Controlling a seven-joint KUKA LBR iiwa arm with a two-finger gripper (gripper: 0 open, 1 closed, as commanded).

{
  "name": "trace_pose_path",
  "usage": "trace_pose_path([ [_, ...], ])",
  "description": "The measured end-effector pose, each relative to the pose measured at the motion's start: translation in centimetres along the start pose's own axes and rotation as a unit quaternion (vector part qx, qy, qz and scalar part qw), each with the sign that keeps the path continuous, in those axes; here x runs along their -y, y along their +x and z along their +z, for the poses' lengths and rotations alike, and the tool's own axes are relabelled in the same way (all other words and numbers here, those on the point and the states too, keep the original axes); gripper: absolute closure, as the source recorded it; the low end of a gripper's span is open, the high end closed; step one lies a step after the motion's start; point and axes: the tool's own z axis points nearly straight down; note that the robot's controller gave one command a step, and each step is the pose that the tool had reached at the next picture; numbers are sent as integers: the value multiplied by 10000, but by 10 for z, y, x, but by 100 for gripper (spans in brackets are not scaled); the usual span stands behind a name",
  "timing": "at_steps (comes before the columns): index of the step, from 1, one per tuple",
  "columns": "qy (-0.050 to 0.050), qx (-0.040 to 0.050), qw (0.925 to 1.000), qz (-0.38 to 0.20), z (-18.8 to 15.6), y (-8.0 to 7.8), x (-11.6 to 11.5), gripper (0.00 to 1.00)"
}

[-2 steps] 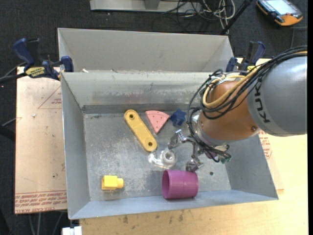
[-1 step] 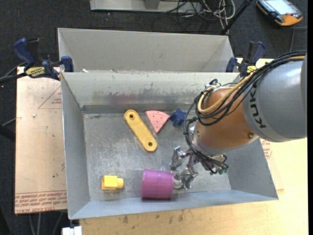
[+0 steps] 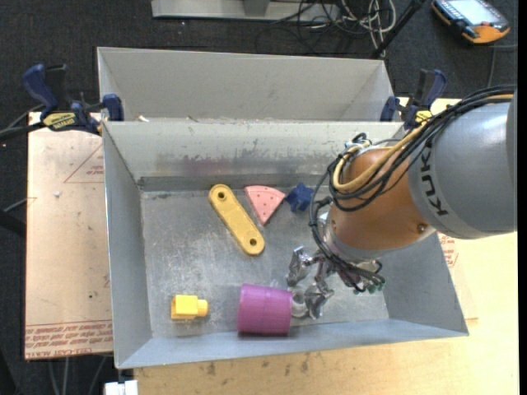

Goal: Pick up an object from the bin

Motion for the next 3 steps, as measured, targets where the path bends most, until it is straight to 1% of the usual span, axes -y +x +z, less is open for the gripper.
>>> trace_pose_path([
  [1, -14, -58, 9991, 424, -6, 4, -9, 100],
  [2, -20, -66, 9959, 907, -14, 0, -22, 100],
  [3, -19, -68, 9989, 471, -129, -4, -22, 100],
])
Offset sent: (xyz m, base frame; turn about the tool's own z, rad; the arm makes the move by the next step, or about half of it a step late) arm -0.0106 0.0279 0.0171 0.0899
